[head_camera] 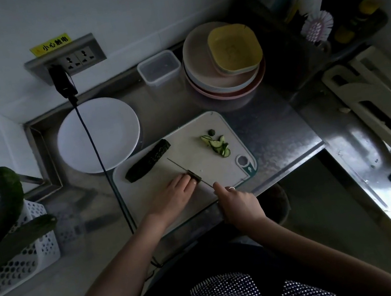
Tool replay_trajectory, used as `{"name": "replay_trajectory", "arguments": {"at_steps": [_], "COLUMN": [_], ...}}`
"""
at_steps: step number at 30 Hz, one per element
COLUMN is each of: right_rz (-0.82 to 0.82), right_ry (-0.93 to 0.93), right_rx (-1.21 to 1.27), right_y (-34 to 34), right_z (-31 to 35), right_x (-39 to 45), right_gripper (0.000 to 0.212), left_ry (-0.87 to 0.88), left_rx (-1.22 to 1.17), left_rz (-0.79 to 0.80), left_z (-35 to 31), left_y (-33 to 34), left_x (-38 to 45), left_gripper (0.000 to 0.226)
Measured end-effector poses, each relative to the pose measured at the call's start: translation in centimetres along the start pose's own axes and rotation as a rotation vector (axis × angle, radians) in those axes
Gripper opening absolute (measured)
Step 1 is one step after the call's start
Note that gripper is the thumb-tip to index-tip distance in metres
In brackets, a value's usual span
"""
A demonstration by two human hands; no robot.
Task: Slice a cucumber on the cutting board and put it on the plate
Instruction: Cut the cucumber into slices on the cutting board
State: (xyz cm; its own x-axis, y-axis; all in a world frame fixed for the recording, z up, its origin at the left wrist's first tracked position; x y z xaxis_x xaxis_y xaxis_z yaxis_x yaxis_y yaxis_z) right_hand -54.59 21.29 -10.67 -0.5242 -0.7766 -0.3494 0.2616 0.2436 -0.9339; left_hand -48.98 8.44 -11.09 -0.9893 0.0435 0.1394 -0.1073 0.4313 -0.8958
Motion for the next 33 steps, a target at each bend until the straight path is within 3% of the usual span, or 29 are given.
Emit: {"name": "replay_trajectory", "arguments": {"at_steps": [11,21,33], "right_rz": [0.008,0.085,-0.011], "right_ry": [-0.004,0.026,0.004], "right_rx": [-0.011,0.011,0.050], "right_y": [0.6,0.9,-0.2], "right_z": [0.3,0.1,0.3], "right_x": [-0.3,0.0,-1.0], "right_gripper": [0.026,0.033,0.019], "left_ry": [-0.009,-0.011,-0.022], "left_rx": [0.076,-0.010,0.043], "left_rz": [-0.041,0.033,-0.009], "left_z": [-0.1,-0.2,-0.6], "left_y": [-0.2,-0.1,-0.8], "left_x": [0.0,-0.1,-0.2], "left_gripper": [0.034,0.035,0.033]}}
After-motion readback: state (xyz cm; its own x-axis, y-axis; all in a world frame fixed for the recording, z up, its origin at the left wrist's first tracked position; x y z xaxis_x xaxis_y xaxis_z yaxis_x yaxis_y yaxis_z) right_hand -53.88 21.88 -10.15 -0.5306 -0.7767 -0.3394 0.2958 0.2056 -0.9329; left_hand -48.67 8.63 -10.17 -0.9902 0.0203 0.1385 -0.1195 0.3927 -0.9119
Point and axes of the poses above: each hand's wrist, its own x-axis towards the middle knuckle, its own y-axis out of the palm, z = x × y, the point moved 6 cm from there along x, towards the middle knuckle, and after that the axes turned 15 degrees about -x, right-handed, at the moved point
